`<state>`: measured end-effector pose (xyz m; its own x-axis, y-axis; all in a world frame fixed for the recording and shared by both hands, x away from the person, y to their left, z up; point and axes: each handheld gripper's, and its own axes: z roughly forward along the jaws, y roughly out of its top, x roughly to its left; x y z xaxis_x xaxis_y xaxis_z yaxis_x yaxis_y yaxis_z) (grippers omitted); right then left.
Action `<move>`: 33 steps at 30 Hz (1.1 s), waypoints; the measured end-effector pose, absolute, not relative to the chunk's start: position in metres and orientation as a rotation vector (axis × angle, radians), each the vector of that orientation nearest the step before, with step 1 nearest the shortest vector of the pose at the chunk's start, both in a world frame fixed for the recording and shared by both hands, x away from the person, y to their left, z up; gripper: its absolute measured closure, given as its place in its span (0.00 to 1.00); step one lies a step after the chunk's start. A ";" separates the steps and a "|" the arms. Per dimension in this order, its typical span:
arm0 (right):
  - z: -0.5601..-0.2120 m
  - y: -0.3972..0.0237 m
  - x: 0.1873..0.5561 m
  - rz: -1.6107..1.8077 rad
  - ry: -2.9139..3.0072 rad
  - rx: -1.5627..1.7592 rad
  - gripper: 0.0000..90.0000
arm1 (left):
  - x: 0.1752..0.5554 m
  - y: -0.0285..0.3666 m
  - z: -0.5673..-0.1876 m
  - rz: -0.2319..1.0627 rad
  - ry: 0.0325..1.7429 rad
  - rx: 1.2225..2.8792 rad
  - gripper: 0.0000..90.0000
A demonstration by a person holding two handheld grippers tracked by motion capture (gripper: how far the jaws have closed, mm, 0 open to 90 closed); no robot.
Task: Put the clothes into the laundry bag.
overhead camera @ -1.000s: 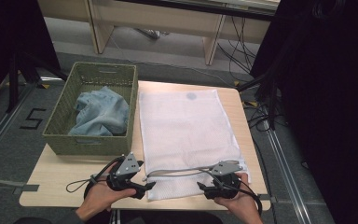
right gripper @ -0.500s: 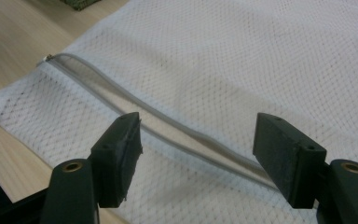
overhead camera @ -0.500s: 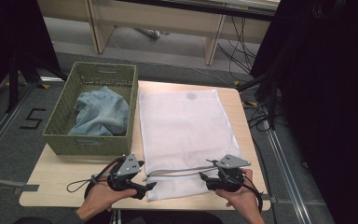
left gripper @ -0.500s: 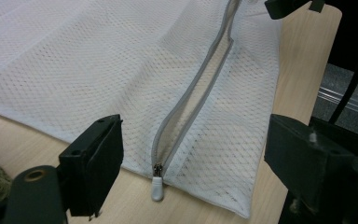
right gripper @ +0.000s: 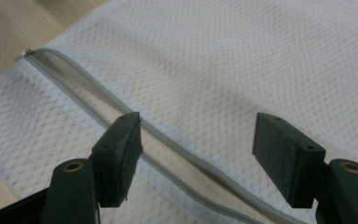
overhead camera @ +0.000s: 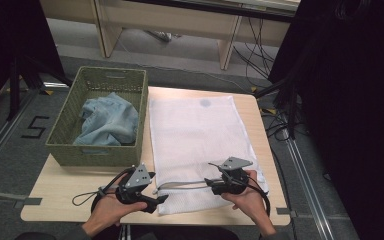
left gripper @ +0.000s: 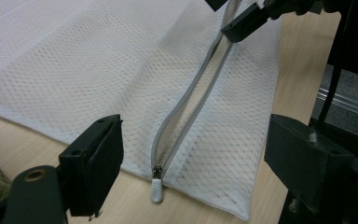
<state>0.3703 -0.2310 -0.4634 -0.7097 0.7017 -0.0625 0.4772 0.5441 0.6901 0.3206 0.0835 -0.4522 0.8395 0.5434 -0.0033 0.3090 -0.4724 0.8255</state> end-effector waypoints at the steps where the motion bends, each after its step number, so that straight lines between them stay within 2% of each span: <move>1: -0.467 -0.229 0.374 0.957 2.443 0.966 0.37 | 0.319 0.082 -0.453 0.304 0.661 2.066 0.21; 6: -0.477 -0.228 0.386 0.911 2.475 0.973 0.32 | 0.320 0.083 -0.452 0.298 0.655 2.080 0.21; 17: -0.490 -0.242 0.398 0.813 2.532 0.986 0.33 | 0.320 0.083 -0.452 0.299 0.654 2.081 0.21; 26: -0.497 -0.235 0.406 0.760 2.576 0.954 0.36 | 0.320 0.083 -0.453 0.307 0.648 2.080 0.21; 31: -0.499 -0.236 0.413 0.779 2.528 0.975 0.45 | 0.321 0.084 -0.453 0.313 0.648 2.084 0.21; 33: -0.499 -0.238 0.417 0.778 2.502 0.981 0.56 | 0.320 0.083 -0.452 0.304 0.656 2.076 0.21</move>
<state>0.4170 -0.2378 -0.4993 -0.7028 0.7025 -0.1123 0.5151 0.6113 0.6008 0.3202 0.0832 -0.4523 0.8283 0.5592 -0.0346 0.3355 -0.4457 0.8300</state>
